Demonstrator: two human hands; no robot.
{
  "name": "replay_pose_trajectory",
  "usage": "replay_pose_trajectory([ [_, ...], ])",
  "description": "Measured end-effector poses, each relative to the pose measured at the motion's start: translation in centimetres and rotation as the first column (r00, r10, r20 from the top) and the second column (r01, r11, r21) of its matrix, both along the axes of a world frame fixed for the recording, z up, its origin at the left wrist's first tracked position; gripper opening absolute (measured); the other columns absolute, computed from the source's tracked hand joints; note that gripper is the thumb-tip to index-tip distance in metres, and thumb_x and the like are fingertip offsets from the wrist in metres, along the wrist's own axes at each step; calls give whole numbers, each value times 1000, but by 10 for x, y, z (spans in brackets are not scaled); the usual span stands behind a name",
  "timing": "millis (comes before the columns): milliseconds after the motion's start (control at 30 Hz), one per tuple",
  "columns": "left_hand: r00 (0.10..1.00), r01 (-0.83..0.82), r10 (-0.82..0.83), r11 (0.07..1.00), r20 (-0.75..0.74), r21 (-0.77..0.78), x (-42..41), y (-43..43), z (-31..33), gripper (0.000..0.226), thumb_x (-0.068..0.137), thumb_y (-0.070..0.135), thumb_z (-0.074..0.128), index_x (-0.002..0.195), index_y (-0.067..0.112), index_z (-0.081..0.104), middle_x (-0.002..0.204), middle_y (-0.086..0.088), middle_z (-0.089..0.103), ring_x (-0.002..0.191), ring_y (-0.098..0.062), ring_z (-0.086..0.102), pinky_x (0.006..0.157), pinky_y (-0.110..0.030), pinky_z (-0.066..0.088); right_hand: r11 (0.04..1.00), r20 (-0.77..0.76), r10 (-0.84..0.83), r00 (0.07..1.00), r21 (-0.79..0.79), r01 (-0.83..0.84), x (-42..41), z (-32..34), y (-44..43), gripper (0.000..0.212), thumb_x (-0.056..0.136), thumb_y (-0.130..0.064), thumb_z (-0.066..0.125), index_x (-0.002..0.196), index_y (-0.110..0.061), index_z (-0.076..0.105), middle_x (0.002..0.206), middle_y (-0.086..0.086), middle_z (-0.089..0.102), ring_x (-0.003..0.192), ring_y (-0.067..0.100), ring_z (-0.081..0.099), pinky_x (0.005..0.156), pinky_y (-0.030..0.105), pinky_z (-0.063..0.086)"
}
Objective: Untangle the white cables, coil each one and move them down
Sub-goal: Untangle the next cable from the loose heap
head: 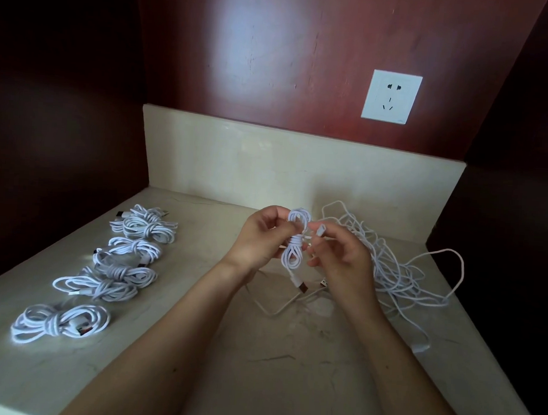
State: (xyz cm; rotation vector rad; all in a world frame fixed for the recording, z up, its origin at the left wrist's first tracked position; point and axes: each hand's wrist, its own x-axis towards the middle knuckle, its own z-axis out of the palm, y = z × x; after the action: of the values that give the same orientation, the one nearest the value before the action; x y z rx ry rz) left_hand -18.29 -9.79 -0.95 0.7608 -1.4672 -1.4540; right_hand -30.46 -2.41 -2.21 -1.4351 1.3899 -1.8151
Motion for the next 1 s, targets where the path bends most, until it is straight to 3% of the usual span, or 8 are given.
replay_pose_trajectory([
  [100,1000,-11,10,998,-12,-57,0,0,-1,8,89,2,65,94,6,70,88,-25,63,69,-19,70,60,-25,55,998,-47,-51,998,-42,49,-5,-1,0,24,89,2,66,106,-14,69,92,4,73,82,16,69,66,31,56],
  [200,1000,9,-9,994,-3,-105,-1,2,-1,13,88,0,65,98,5,72,82,-12,66,64,-9,69,59,-19,51,996,-9,-70,998,-62,69,-8,0,2,29,81,2,74,102,-13,61,81,9,74,81,27,71,72,39,55],
  [367,998,-18,31,966,46,-259,0,-2,-3,17,85,-2,68,89,14,75,81,0,70,77,-5,65,71,-16,51,999,-15,-48,999,-25,48,-8,1,4,22,80,1,75,90,-8,57,74,5,74,67,15,69,69,44,56],
  [467,997,-8,32,950,72,-313,-1,-2,-6,19,84,-2,70,87,16,74,93,-3,72,84,-7,67,77,-23,55,1000,-43,-17,999,19,18,-10,0,4,25,82,-1,75,94,-10,55,70,3,73,63,14,67,70,42,55],
  [567,989,24,42,905,144,-426,-1,-6,-10,23,83,0,72,85,23,74,93,3,69,86,-8,67,77,-30,58,995,-44,22,999,95,-18,-14,1,5,34,82,-2,75,105,-14,54,66,1,70,65,13,65,62,36,57],
  [667,980,100,-8,884,198,-456,0,-9,-12,20,84,1,70,89,20,75,94,7,68,83,-9,67,74,-29,57,985,17,60,998,163,-62,-18,2,5,40,83,-2,74,116,-16,57,65,1,68,67,15,64,59,29,54],
  [800,964,183,-77,884,254,-430,3,-6,-12,12,85,14,68,91,23,70,80,16,67,62,-7,59,59,-22,41,969,92,97,991,220,-115,-21,6,6,39,83,-1,72,112,-26,64,74,8,70,68,14,66,60,29,53],
  [1000,925,252,-40,810,379,-530,9,-4,-9,14,83,21,63,93,30,63,75,23,61,59,-4,53,59,-23,39,947,128,104,986,289,-137,-22,7,8,33,83,-1,72,112,-15,70,84,13,74,72,16,69,62,27,55],
])
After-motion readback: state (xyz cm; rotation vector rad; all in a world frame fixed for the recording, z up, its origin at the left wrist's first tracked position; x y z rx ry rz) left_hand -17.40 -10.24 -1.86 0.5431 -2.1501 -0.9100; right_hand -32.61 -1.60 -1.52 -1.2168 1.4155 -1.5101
